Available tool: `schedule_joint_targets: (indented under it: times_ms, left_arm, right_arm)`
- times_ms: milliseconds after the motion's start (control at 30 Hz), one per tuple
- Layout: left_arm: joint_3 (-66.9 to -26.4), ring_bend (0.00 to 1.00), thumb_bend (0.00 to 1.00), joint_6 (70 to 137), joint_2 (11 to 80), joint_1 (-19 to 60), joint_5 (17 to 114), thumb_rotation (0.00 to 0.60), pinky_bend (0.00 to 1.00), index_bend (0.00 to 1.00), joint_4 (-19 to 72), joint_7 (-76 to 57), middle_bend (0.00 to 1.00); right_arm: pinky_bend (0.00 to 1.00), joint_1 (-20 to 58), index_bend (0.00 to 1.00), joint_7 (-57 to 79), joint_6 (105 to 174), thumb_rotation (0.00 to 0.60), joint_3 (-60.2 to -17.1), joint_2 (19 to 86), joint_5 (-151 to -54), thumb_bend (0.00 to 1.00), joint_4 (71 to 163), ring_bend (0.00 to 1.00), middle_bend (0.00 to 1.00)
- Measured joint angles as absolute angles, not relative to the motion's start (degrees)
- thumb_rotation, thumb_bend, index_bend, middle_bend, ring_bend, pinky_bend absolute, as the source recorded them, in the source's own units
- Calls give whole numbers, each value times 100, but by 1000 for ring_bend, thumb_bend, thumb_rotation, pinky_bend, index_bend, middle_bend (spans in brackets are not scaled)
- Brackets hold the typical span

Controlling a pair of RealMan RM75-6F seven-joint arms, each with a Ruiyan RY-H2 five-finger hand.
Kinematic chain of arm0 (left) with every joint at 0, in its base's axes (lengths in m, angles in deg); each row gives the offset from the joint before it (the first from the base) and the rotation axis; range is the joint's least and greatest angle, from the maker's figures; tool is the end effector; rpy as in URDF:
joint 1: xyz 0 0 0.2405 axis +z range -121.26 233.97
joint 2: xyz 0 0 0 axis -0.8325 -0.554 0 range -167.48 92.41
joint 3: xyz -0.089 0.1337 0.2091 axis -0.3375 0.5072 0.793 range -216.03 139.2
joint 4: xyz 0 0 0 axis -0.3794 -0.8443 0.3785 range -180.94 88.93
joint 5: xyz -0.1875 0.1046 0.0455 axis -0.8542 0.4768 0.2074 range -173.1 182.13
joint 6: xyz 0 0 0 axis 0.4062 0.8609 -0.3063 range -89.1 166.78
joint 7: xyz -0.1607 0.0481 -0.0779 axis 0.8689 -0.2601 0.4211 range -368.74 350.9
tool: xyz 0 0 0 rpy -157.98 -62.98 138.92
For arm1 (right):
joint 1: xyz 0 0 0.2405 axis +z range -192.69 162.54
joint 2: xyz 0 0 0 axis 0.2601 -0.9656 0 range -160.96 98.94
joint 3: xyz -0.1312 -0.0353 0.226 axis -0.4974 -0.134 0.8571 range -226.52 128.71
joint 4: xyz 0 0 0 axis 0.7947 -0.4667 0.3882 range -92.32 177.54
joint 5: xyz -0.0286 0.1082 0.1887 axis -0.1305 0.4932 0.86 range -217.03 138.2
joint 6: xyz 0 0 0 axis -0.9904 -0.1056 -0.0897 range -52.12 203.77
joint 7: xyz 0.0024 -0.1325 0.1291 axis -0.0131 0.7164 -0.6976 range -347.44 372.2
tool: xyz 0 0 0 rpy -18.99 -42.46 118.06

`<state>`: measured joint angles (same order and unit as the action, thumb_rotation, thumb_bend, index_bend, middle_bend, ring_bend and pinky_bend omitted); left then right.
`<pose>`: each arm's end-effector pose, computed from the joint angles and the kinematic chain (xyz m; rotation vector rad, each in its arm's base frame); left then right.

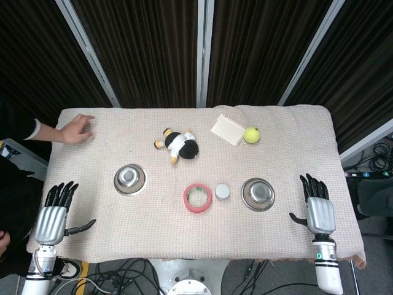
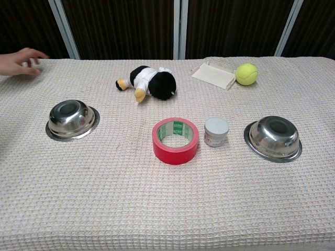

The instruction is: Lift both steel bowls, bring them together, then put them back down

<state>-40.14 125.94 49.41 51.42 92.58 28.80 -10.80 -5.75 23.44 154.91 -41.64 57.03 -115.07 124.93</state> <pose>-0.3228 0.2197 0.0449 -1.3843 -0.9278 -0.9749 -0.3118 -0.2596 0.0305 1.2988 -1.0455 0.8776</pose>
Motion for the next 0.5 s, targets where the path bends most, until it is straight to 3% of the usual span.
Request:
schedule_joint_targets:
  times_ms: [333, 433, 500]
  left_arm:
    - [-4081, 0, 0, 12424, 4845, 4957, 9272, 282, 37, 87, 2945, -1153, 52]
    - [-4141, 1, 1, 12189, 4760, 4770, 9278, 381, 45, 87, 3010, -1136, 52]
    - [-4201, 0, 5, 11923, 4675, 4588, 9256, 502, 46, 87, 3071, -1143, 52]
  right_arm:
    - [0, -492, 0, 2393, 15288, 600, -4153, 5602, -11440, 0, 12540, 0, 0]
    - [0, -425, 0, 2519, 15108, 600, -4133, 5514, -11337, 5, 12635, 0, 0]
    - [0, -339, 0, 2624, 14902, 600, -4098, 5417, -11221, 25, 12746, 0, 0]
